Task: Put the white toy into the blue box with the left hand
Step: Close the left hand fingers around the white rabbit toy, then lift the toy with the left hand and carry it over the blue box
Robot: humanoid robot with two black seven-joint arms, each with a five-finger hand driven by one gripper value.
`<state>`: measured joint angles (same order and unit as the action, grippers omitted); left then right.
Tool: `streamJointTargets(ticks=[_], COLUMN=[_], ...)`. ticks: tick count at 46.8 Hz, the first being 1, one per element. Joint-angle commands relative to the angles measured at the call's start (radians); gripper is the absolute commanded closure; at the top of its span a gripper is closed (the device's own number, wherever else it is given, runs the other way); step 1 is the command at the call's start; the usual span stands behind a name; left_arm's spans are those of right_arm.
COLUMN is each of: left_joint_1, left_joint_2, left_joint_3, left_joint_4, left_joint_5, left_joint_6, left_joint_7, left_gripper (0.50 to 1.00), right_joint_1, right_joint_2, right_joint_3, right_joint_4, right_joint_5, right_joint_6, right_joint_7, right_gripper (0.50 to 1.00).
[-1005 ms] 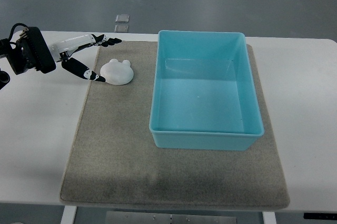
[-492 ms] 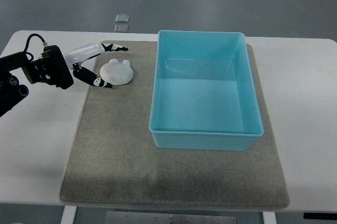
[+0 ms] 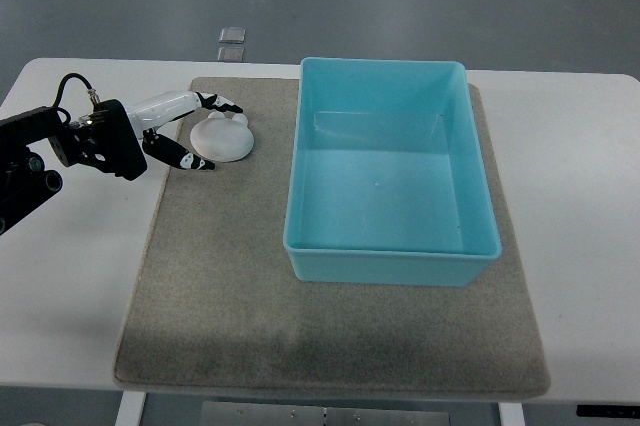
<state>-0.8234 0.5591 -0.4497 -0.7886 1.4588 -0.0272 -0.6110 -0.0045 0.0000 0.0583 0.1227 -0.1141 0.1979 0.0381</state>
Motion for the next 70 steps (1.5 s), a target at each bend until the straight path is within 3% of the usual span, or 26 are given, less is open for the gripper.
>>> streamJointTargets(ticks=[1, 11, 16, 22, 28, 49, 59, 70], left_joint_1=[-0.002, -0.006, -0.011, -0.013, -0.014, -0.071, -0.128, -0.132], left_joint_2=[-0.011, -0.018, -0.018, -0.016, -0.021, -0.018, -0.036, -0.131], left_joint_3=[0.002, 0.023, 0.032, 0.035, 0.035, -0.043, -0.126, -0.123], left_joint_4=[0.005, 0.025, 0.025, 0.025, 0.028, 0.009, -0.067, -0.167], left_joint_5=[0.000, 0.029, 0.029, 0.032, 0.037, -0.026, -0.029, -0.051], left_joint_6=[0.003, 0.047, 0.049, 0.050, 0.072, 0.128, 0.116, 0.105], left_joint_7=[0.000, 0.000, 0.000, 0.000, 0.000, 0.025, 0.027, 0.027], left_gripper=[0.639, 0.679, 0.729, 0.844, 1.000, 1.000, 1.000, 1.000], right_joint_1=[0.000, 0.000, 0.000, 0.000, 0.000, 0.000, 0.000, 0.000], right_joint_2=[0.000, 0.000, 0.000, 0.000, 0.000, 0.000, 0.000, 0.000], right_joint_3=[0.000, 0.000, 0.000, 0.000, 0.000, 0.000, 0.000, 0.000], right_joint_4=[0.000, 0.000, 0.000, 0.000, 0.000, 0.000, 0.000, 0.000], right_joint_5=[0.001, 0.001, -0.001, 0.001, 0.001, 0.001, 0.001, -0.001], right_joint_6=[0.000, 0.000, 0.000, 0.000, 0.000, 0.000, 0.000, 0.000], right_joint_7=[0.000, 0.000, 0.000, 0.000, 0.000, -0.001, 0.000, 0.000], right_gripper=[0.564, 0.564, 0.564, 0.564, 0.564, 0.564, 0.564, 0.564])
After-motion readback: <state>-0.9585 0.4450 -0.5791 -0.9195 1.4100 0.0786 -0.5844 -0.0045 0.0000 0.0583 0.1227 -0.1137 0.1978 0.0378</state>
